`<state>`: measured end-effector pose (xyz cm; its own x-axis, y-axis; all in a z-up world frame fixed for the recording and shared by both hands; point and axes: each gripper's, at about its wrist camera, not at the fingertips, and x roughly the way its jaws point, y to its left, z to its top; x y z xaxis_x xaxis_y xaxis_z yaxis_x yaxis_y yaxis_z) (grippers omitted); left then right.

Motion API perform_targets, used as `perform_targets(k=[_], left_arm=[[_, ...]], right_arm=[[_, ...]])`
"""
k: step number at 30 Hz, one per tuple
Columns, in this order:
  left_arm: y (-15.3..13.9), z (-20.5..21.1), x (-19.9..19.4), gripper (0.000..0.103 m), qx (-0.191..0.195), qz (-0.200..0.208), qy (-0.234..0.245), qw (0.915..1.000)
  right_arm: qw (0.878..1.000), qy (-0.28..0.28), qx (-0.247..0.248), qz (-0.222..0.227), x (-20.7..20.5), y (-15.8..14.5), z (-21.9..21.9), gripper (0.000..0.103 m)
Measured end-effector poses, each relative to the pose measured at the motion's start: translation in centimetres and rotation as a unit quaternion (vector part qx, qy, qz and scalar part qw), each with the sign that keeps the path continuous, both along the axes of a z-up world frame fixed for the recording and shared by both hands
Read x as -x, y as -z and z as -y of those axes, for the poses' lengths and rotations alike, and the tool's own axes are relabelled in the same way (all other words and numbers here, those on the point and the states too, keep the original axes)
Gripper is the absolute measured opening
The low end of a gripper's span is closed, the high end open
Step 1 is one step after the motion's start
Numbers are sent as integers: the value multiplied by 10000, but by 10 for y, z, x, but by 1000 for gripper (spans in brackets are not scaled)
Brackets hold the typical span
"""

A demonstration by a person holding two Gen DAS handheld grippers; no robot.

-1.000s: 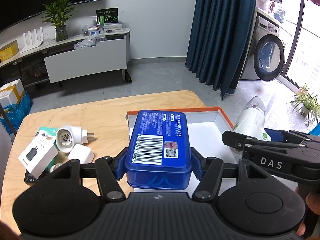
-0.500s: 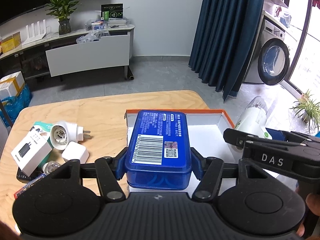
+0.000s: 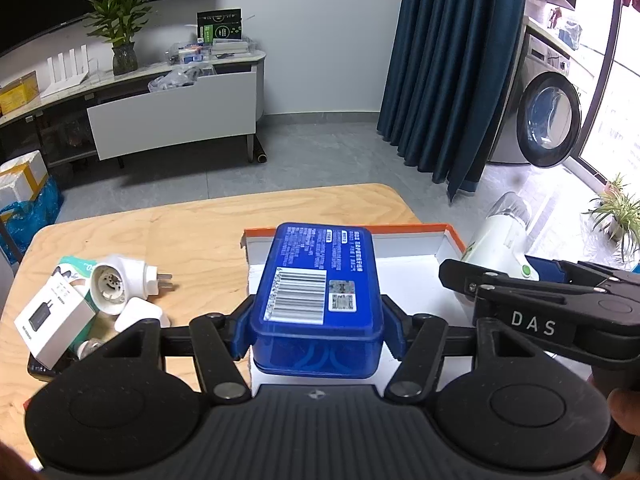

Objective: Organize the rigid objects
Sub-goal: 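Carry the blue tin and white freshener over the open white box with both tools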

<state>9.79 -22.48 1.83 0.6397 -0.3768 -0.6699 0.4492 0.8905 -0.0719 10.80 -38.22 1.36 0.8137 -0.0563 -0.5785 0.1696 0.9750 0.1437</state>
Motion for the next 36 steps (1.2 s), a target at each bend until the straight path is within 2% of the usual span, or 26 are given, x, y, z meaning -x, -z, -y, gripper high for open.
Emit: perform_targets(k=[36], left_arm=[[8, 1, -8, 63, -31, -84, -81, 9999]], right_arm=[[9992, -205, 198, -270, -17, 9, -1, 80]])
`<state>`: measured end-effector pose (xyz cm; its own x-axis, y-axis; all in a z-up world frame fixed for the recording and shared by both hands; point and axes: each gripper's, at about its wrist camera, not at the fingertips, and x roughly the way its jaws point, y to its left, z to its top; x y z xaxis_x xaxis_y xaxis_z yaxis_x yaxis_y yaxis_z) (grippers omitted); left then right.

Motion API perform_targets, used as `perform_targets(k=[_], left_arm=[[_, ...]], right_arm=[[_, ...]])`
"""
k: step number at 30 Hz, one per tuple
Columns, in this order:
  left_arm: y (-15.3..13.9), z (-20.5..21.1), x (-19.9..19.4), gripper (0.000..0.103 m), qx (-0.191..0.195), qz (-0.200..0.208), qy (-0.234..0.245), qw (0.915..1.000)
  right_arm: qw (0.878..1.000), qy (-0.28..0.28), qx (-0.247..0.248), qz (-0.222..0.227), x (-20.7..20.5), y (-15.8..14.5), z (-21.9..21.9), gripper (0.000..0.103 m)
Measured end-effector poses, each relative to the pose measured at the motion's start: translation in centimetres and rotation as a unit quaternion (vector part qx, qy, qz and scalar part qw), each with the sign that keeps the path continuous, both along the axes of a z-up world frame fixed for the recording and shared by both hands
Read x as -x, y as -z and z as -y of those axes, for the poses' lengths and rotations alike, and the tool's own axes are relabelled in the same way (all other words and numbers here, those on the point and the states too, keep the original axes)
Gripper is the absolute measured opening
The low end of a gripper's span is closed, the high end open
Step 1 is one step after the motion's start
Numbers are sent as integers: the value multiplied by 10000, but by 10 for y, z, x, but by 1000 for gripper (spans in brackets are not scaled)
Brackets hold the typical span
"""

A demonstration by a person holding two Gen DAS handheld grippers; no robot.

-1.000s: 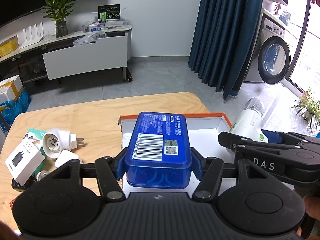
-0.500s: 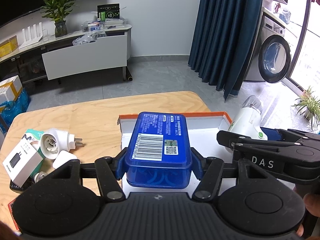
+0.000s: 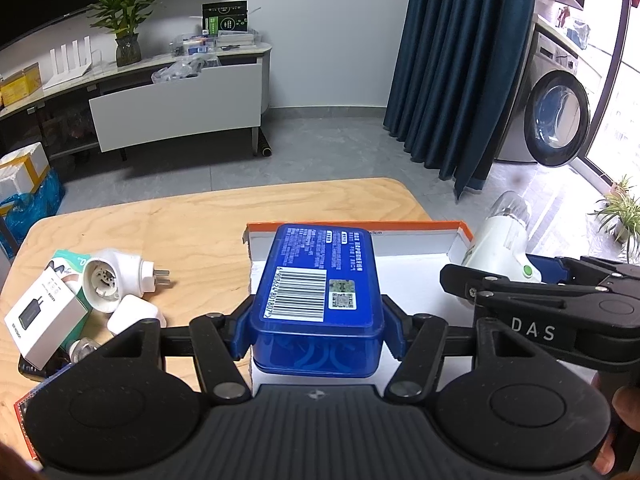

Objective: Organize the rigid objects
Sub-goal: 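Carry the blue tin and white freshener over the open white box with both tools, then lower the freshener into the box and open the right tool while the left releases the tin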

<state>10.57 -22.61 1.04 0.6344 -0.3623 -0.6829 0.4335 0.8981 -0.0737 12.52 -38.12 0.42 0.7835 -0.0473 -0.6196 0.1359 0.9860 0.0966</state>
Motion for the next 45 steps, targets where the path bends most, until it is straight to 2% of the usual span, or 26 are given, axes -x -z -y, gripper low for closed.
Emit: perform_targets(k=[39, 45], left_arm=[[12, 3, -9, 63, 39, -171, -49, 9998], [14, 5, -10, 63, 37, -190, -37, 9998]], right_arm=[[9988, -213, 66, -445, -25, 18, -4, 80], [9987, -147, 226, -443, -26, 21, -5, 82]])
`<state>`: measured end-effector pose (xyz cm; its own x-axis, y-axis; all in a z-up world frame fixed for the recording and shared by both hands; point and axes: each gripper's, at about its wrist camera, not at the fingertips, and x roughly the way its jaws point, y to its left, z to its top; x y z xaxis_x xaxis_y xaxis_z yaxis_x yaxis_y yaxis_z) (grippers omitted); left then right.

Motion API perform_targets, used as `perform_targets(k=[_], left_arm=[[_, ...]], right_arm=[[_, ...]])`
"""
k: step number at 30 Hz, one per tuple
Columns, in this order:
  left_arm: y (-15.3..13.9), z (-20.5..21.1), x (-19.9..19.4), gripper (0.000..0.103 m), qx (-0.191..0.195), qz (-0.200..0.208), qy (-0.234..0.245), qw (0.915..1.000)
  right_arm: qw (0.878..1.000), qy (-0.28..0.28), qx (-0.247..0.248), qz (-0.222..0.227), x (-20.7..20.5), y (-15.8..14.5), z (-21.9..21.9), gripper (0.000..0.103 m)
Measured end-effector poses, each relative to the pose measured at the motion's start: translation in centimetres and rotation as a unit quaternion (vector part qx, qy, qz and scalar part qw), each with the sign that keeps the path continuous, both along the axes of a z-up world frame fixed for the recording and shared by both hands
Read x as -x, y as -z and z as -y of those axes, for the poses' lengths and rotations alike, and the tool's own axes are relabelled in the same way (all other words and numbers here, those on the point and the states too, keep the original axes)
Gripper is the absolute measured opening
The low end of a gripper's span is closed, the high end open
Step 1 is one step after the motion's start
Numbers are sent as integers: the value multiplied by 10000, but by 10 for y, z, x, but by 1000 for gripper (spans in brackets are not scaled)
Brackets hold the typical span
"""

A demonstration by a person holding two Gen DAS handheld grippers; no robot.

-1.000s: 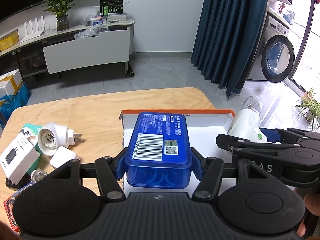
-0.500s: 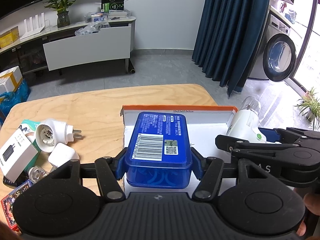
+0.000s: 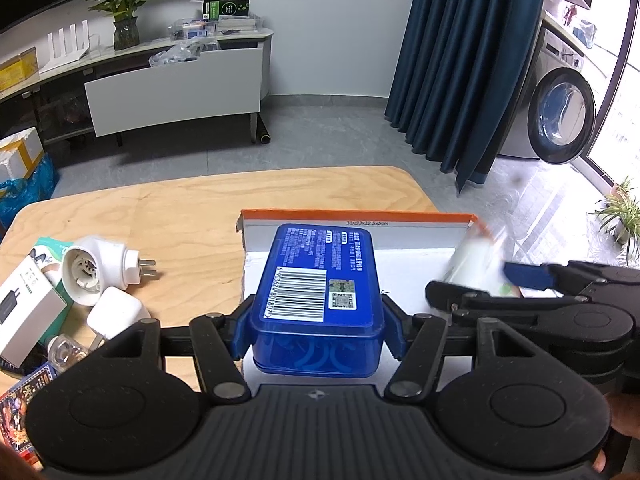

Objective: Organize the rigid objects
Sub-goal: 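Lower the freshener into the box and open the right tool while the left releases the tin, then grasp the bronze tube with the right tool while the left tool grasps the white charger box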

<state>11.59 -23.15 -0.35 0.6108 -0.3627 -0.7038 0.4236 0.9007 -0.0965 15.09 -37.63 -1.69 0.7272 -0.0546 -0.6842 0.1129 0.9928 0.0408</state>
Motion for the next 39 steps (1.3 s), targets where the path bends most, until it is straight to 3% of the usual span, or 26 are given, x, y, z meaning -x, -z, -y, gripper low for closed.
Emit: perform_targets(k=[12, 13, 15, 19, 39], left_arm=[[7, 19, -5, 64, 84, -86, 148, 9998], [7, 22, -4, 65, 107, -61, 175, 9998], [5, 30, 0, 83, 68, 8, 236, 9997], [1, 31, 8, 84, 45, 135, 339, 9993], [-21, -53, 58, 89, 13, -23, -555, 9985]], right_arm=[[9963, 548, 102, 648, 33, -29, 20, 89], [9959, 582, 97, 683, 36, -31, 21, 89], [9954, 619, 76, 732, 41, -34, 22, 89], [9949, 638, 65, 772, 50, -41, 21, 90], [9960, 407, -94, 791, 95, -50, -32, 95]])
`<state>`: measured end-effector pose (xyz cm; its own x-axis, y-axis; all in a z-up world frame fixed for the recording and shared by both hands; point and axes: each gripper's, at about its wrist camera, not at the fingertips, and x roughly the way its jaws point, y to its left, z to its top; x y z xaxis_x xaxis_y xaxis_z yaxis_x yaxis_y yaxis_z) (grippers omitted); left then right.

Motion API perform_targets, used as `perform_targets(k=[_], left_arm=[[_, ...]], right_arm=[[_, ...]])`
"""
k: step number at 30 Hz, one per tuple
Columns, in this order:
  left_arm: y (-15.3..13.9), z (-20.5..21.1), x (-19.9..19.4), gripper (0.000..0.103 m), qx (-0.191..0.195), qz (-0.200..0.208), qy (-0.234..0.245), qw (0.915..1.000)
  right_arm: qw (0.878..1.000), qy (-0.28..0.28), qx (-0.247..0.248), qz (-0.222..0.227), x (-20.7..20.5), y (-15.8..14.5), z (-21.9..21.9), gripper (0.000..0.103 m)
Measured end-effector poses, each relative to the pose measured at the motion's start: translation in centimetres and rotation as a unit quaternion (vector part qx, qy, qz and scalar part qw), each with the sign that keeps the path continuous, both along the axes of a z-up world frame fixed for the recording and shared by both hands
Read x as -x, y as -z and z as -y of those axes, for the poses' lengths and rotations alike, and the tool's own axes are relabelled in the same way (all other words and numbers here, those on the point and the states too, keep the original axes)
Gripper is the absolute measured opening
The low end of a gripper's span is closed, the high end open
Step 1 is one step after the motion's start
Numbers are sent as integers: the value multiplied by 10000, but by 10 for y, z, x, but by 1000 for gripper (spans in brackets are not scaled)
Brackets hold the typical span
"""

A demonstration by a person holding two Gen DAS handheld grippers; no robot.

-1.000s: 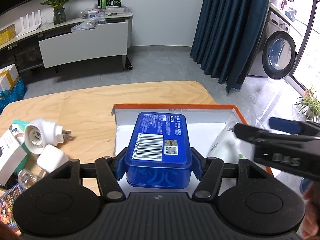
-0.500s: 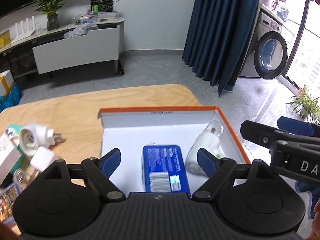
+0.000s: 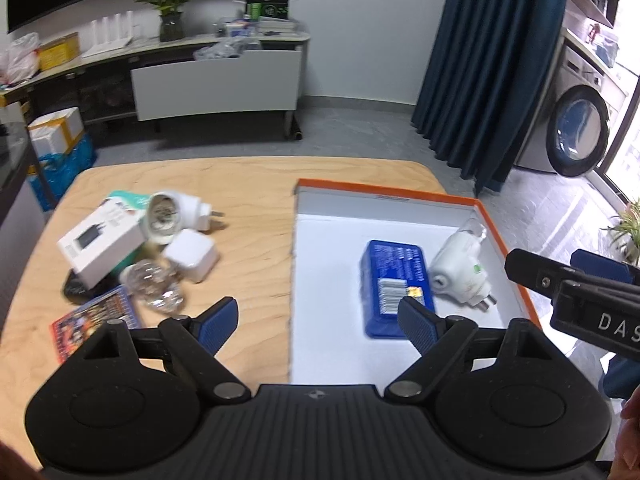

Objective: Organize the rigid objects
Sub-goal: 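Grasp the bronze tube with the right tool while the left tool grasps the white charger box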

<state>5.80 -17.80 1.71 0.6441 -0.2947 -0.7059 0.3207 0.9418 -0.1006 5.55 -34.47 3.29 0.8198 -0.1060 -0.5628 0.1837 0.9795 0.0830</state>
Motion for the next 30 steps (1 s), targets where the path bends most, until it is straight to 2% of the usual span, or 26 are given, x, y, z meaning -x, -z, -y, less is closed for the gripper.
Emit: perform_targets(k=[12, 23, 30], left_arm=[[-3, -60, 22, 91, -40, 55, -461, 9989], [-3, -102, 27, 91, -22, 43, -756, 9971], [-3, -150, 27, 92, -104, 99, -1175, 9930]], right_arm=[[9988, -490, -40, -88, 6, 5, -49, 95], [9949, -988, -13, -223, 0, 12, -97, 95], [9869, -1540, -150, -464, -5, 27, -130, 95]])
